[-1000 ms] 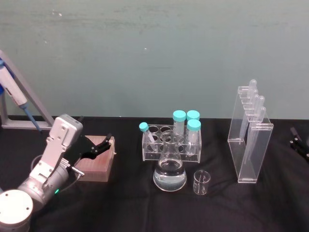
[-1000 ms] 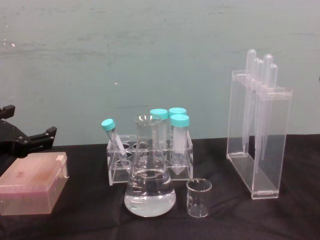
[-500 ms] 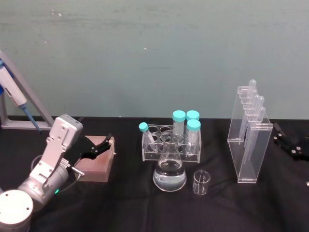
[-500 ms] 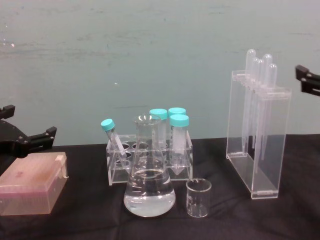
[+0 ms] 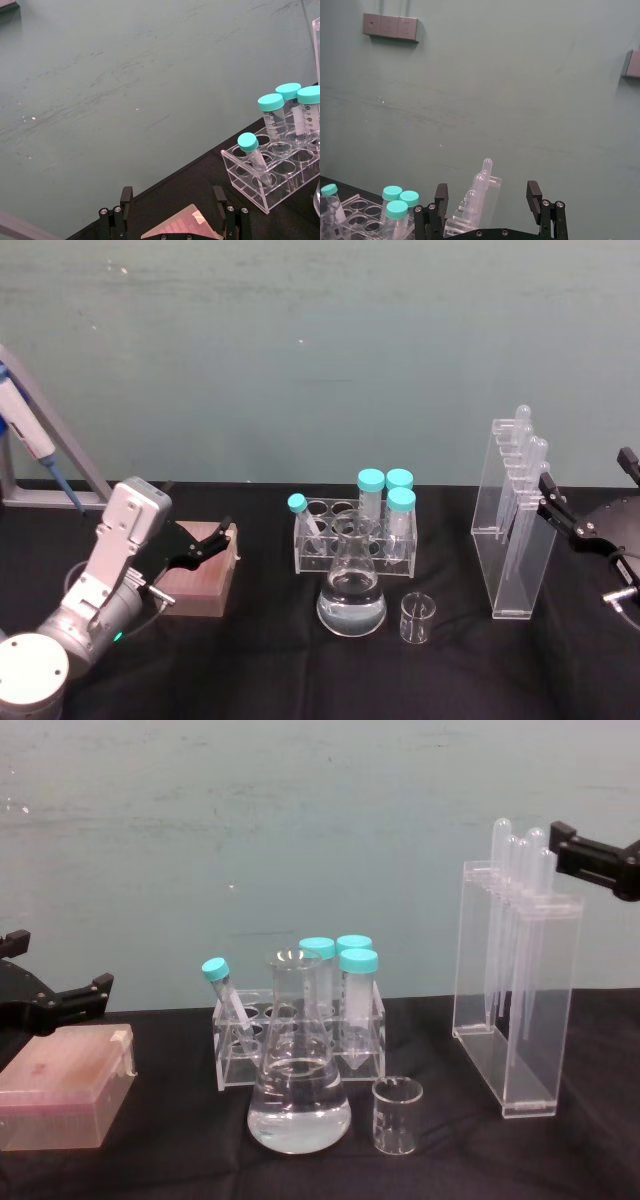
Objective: Place the experimental apparatus aside using one hand.
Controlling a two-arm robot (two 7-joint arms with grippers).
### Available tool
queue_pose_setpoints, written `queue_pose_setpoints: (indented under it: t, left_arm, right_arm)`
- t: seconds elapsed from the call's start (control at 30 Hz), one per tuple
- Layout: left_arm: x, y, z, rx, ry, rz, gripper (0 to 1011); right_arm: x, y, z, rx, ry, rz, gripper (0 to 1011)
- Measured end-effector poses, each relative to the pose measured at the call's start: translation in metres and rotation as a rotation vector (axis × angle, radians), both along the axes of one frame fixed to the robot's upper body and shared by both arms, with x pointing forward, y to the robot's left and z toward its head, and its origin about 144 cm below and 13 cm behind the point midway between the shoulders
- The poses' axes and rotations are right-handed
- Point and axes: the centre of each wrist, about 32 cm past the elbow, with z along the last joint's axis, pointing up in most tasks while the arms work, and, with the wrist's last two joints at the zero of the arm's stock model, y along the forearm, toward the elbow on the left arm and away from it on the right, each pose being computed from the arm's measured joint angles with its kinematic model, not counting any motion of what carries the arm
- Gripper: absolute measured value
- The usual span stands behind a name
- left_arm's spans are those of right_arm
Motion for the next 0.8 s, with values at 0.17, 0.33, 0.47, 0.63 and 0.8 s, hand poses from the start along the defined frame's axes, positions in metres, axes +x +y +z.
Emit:
queue_pose_setpoints:
  t: [0.17,0.33,0.47,0.63,0.8]
  left_arm:
    - [0.000,0.000,0.000,0.000,0.000,0.000,1000]
    - [0.000,0.000,0.000,0.000,0.000,0.000,1000]
    - [0.000,0.000,0.000,0.000,0.000,0.000,1000]
    - [0.000,0.000,0.000,0.000,0.000,0.000,1000]
    - [0.000,0.000,0.000,0.000,0.000,0.000,1000]
  right_arm:
    - [0.000,0.009,0.000,0.048,0.036,-0.019,1000]
    - [0.000,0.017,-0.001,0.083,0.067,-0.036,1000]
    - [-0.001,0.026,-0.001,0.111,0.095,-0.050,1000]
    - [-0.002,0.034,-0.002,0.131,0.125,-0.064,1000]
    - [-0.002,0.044,-0.002,0.141,0.147,-0.082,1000]
